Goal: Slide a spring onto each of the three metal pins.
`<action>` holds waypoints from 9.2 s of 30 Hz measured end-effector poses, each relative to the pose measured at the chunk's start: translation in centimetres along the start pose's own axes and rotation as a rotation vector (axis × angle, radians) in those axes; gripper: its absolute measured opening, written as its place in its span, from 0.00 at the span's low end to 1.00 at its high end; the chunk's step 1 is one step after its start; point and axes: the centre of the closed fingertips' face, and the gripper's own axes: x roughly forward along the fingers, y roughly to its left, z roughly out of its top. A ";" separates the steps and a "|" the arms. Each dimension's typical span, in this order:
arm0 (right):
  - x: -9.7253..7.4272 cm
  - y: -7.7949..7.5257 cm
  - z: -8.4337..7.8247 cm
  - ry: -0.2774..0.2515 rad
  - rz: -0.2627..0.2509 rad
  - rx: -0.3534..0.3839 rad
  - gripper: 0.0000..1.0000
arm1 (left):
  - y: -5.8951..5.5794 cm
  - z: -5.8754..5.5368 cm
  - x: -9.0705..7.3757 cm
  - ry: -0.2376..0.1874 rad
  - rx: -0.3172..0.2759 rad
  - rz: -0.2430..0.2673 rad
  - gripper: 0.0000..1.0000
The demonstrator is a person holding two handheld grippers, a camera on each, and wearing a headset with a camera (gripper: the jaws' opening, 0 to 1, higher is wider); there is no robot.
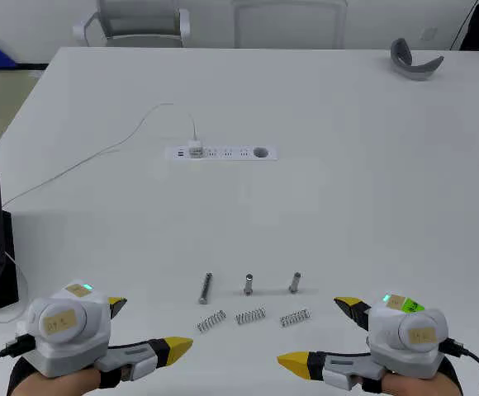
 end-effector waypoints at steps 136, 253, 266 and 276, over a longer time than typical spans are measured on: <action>-0.6 1.5 -3.7 0.077 0.047 0.152 0.87 | 2.1 0.9 17.5 0.291 0.186 0.074 0.08; -0.8 1.8 -4.5 0.067 0.051 0.170 0.86 | 2.0 -2.8 10.9 0.218 0.076 0.094 0.37; -0.4 1.7 -4.5 0.071 0.053 0.161 0.86 | 1.4 -3.9 9.1 0.172 0.056 0.035 0.52; -0.2 1.1 -4.2 0.072 0.049 0.148 0.86 | 0.4 -4.8 8.2 0.171 0.062 -0.018 0.63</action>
